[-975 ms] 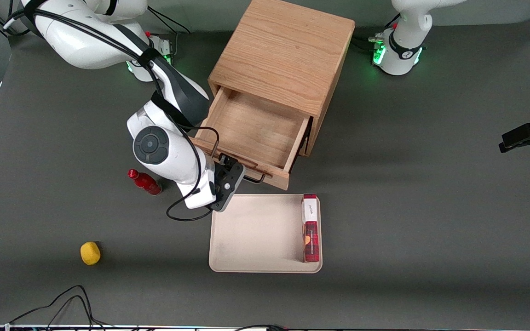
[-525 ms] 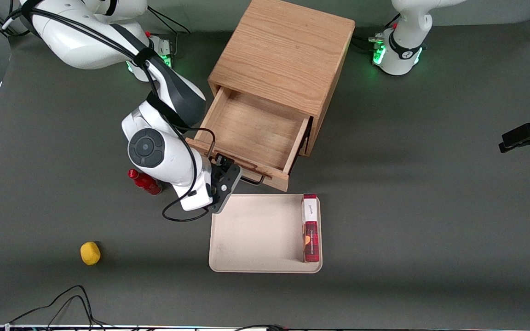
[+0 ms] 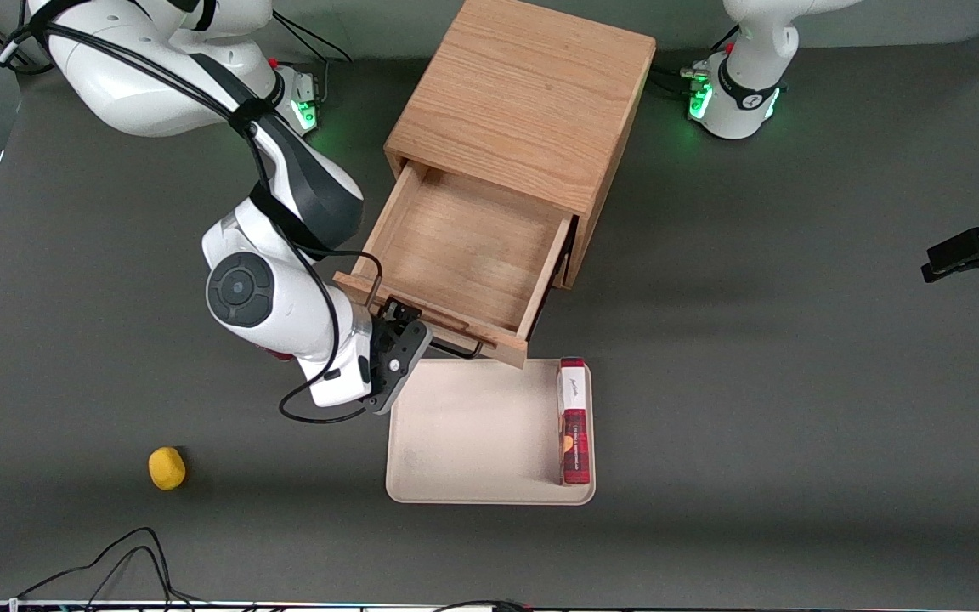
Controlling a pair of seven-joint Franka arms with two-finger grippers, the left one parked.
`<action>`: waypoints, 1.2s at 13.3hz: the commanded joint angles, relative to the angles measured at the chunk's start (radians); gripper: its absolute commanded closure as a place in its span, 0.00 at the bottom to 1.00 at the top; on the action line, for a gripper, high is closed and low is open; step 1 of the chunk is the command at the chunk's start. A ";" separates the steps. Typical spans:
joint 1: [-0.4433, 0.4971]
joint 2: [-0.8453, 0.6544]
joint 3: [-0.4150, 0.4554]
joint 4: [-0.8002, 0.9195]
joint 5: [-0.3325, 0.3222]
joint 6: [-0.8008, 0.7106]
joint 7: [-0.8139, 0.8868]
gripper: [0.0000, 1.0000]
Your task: Open upper drawer
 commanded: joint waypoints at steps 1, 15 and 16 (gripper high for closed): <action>0.017 0.044 0.002 0.118 -0.001 -0.090 -0.013 0.00; -0.145 -0.325 0.019 0.097 0.085 -0.613 0.171 0.00; -0.180 -0.380 0.019 0.052 0.085 -0.622 0.176 0.00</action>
